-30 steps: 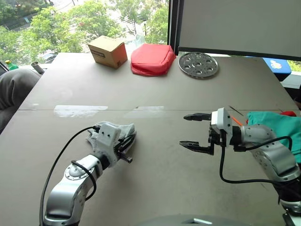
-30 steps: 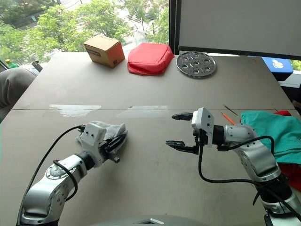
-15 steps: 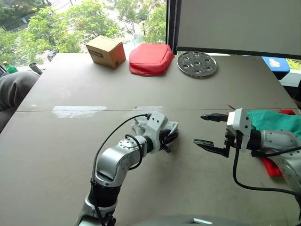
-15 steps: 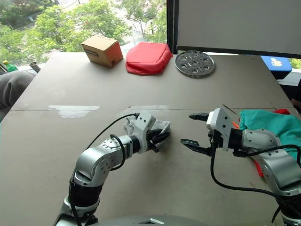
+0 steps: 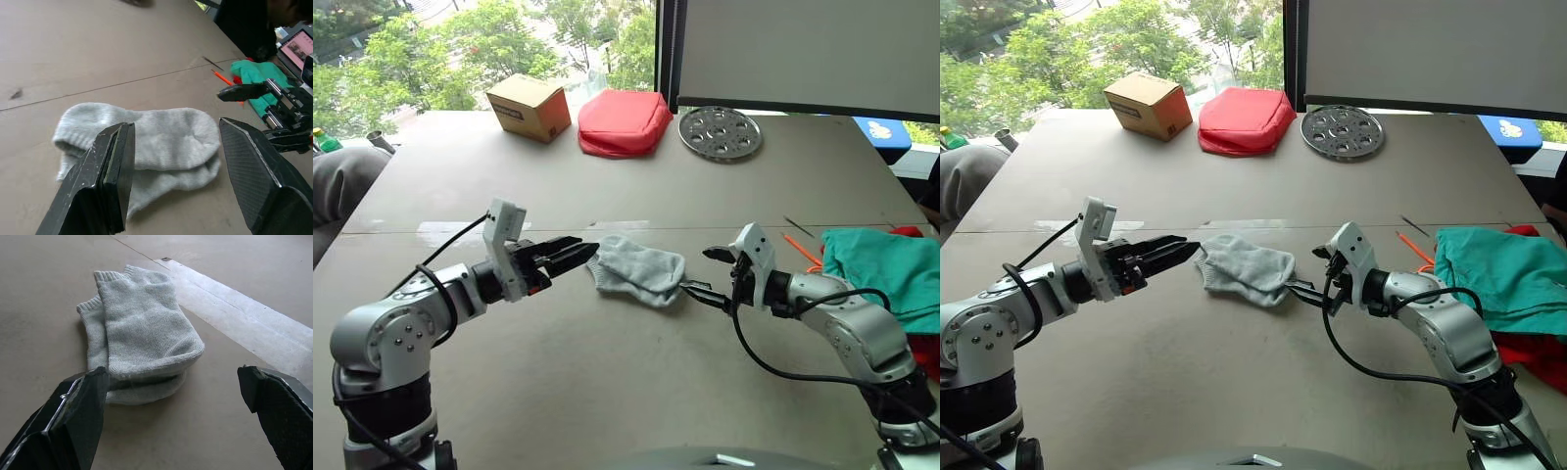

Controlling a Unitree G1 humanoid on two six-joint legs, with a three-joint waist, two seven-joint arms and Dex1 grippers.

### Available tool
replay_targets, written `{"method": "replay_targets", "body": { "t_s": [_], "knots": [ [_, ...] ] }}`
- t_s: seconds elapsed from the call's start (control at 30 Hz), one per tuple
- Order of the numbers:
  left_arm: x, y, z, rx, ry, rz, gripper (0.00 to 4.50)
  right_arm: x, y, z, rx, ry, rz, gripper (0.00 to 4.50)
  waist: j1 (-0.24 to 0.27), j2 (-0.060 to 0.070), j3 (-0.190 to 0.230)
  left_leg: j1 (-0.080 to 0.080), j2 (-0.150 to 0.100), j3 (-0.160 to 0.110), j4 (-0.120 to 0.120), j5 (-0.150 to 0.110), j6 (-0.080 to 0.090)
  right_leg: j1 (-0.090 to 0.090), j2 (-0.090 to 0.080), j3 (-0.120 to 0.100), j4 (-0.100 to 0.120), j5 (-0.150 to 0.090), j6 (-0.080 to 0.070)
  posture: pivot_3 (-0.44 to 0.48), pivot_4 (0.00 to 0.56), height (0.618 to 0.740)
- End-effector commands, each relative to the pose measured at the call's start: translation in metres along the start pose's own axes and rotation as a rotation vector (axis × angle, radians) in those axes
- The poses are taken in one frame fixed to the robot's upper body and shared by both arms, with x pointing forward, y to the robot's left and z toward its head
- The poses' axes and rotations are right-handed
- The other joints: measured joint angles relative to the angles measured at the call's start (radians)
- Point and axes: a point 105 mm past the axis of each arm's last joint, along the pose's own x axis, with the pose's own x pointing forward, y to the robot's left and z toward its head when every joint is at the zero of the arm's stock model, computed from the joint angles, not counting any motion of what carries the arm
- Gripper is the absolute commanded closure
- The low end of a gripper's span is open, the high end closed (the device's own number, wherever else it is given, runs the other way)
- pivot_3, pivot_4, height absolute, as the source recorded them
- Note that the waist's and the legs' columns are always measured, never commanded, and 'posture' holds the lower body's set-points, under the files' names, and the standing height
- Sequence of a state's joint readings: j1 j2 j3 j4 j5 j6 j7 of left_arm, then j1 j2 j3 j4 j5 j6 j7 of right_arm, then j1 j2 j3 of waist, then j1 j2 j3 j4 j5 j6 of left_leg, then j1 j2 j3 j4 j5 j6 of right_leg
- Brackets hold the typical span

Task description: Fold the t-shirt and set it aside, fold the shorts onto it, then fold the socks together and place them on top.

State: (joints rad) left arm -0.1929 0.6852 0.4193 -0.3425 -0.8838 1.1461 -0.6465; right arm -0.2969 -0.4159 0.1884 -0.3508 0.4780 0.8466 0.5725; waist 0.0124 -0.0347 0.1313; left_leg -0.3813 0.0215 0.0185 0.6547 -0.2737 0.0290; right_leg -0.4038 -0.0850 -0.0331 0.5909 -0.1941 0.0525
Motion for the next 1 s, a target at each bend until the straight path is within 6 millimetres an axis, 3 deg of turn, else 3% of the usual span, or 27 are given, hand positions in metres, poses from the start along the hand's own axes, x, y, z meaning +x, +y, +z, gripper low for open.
{"method": "replay_targets", "body": {
  "t_s": [0.03, 0.4, 0.73, 0.83, 0.93, 1.0],
  "knots": [
    [0.000, 0.003, -0.004, -0.020, 0.030, 0.002, 1.57, 0.004, 0.002, 0.014, 0.063, -0.018, 0.005, 0.00, 0.001, 0.001, 0.001, 0.000, 0.000, 0.000, 0.000, 0.000, 0.000, 0.000, 0.000, 0.000, 0.000, 0.000, 0.000, 0.000, 0.150, 0.739],
    [0.027, 0.005, -0.022, -0.168, 0.085, 0.054, 1.57, 0.017, 0.008, 0.021, 0.135, 0.008, -0.005, 0.00, 0.000, 0.001, 0.004, 0.000, 0.000, -0.001, 0.000, 0.000, 0.000, 0.000, 0.000, 0.000, 0.001, 0.000, 0.000, 0.000, 0.150, 0.739],
    [0.039, 0.007, -0.031, -0.163, 0.140, 0.103, 1.57, 0.020, 0.009, 0.023, 0.162, 0.003, -0.008, 0.00, -0.001, 0.001, 0.004, 0.000, 0.000, -0.001, 0.000, 0.000, -0.001, 0.000, 0.000, 0.000, 0.001, 0.000, 0.000, 0.000, 0.150, 0.739],
    [0.044, 0.007, -0.033, -0.162, 0.147, 0.103, 1.52, 0.022, 0.008, 0.019, 0.165, 0.017, -0.012, 0.72, -0.001, 0.001, 0.004, 0.000, 0.000, -0.001, 0.000, 0.000, -0.001, 0.000, 0.000, 0.000, 0.001, 0.000, 0.000, 0.000, 0.150, 0.739],
    [0.048, 0.006, -0.034, -0.156, 0.150, 0.105, 1.52, 0.024, 0.005, 0.017, 0.165, 0.027, -0.021, 2.25, 0.000, 0.001, 0.004, 0.000, 0.000, -0.001, 0.000, 0.000, -0.001, 0.000, 0.000, 0.000, 0.001, 0.000, 0.000, 0.000, 0.150, 0.739],
    [0.050, 0.007, -0.033, -0.161, 0.136, 0.105, 2.35, 0.024, 0.004, 0.017, 0.166, 0.027, -0.022, 3.21, 0.000, 0.000, 0.003, 0.000, 0.000, -0.001, 0.000, 0.000, -0.001, 0.000, 0.000, 0.000, 0.001, 0.000, 0.000, 0.000, 0.150, 0.739]
  ]
}}
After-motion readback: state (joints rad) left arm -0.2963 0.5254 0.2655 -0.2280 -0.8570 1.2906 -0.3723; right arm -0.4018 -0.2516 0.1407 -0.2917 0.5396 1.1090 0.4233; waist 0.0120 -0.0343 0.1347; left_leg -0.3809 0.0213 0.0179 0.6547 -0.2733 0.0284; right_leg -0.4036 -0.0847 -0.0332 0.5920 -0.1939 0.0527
